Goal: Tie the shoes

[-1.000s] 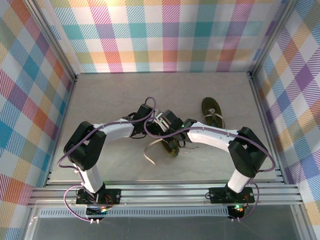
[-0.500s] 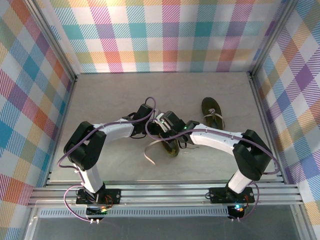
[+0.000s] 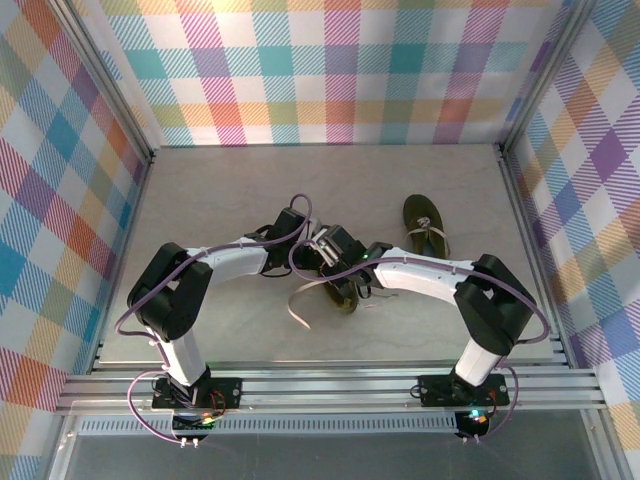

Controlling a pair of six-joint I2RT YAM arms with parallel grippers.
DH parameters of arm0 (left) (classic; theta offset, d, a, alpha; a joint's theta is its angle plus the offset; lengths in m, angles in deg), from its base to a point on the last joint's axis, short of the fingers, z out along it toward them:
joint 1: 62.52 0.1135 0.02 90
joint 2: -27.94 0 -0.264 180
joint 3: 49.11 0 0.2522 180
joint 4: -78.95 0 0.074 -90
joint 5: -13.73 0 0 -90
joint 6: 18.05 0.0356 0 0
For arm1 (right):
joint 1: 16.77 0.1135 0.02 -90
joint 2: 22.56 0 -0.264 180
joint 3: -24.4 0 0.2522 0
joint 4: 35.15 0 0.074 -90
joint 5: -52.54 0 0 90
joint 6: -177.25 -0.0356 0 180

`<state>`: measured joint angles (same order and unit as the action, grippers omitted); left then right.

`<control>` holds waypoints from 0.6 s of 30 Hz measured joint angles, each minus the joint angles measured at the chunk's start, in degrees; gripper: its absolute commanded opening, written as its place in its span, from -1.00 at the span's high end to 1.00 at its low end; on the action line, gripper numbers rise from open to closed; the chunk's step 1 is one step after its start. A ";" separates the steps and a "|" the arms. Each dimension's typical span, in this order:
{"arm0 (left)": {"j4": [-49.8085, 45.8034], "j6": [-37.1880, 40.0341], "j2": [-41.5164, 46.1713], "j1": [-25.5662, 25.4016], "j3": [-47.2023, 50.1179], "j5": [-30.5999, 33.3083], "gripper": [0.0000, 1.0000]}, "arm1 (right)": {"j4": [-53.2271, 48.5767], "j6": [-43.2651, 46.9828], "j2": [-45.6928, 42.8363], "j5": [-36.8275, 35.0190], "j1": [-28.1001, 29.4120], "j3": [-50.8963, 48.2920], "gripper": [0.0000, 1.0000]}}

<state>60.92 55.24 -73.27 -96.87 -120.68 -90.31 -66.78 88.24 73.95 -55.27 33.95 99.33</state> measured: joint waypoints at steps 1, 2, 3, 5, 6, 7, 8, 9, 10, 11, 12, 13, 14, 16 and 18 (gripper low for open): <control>0.00 0.00 0.00 0.00 0.00 0.00 1.00 | 0.00 0.02 0.15 -0.13 0.00 0.09 0.35; 0.00 0.02 0.00 0.00 0.00 -0.02 1.00 | 0.02 0.11 0.33 -0.22 0.00 0.15 0.38; 0.00 0.02 0.00 0.00 0.00 -0.02 1.00 | -0.02 0.17 0.44 -0.26 0.00 0.17 0.42; 0.00 0.02 0.00 0.00 0.00 -0.02 1.00 | -0.11 0.46 0.50 -0.52 0.00 0.24 0.54; 0.00 0.00 0.00 0.00 0.00 -0.02 1.00 | -0.15 0.46 0.50 -0.68 0.00 0.26 0.60; 0.00 0.02 0.00 0.00 0.00 -0.02 1.00 | -0.17 0.61 0.50 -0.72 0.00 0.28 0.65; 0.00 0.02 0.00 0.00 0.00 -0.02 1.00 | -0.17 0.66 0.50 -0.81 0.00 0.33 0.71; 0.00 0.02 0.00 0.00 0.00 0.00 1.00 | -0.17 0.70 0.50 -0.90 0.00 0.35 0.77; 0.00 0.02 0.00 0.00 0.00 0.00 1.00 | -0.17 0.85 0.50 -1.01 0.00 0.35 0.82; -0.02 0.00 0.00 0.00 0.00 0.00 1.00 | -0.17 0.83 0.50 -1.14 0.02 0.35 0.87; -0.02 0.02 0.00 0.00 0.00 0.00 1.00 | -0.20 0.90 0.48 -1.25 0.07 0.35 0.91; -0.02 0.02 0.00 0.00 0.00 0.00 1.00 | -0.20 0.96 0.42 -1.27 0.11 0.35 0.94; -0.02 0.02 0.00 0.00 0.00 0.00 1.00 | -0.20 1.01 0.33 -1.25 0.13 0.35 0.97; -0.02 0.02 0.00 0.00 0.00 0.00 1.00 | -0.24 0.98 -0.20 -1.03 0.15 0.35 1.00; 0.02 0.02 0.00 0.04 0.00 -0.02 1.00 | -0.39 1.01 -1.05 -0.59 0.15 0.35 1.00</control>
<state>60.94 55.26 -73.27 -96.83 -120.68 -90.34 -67.17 89.25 72.90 -55.86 34.11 99.68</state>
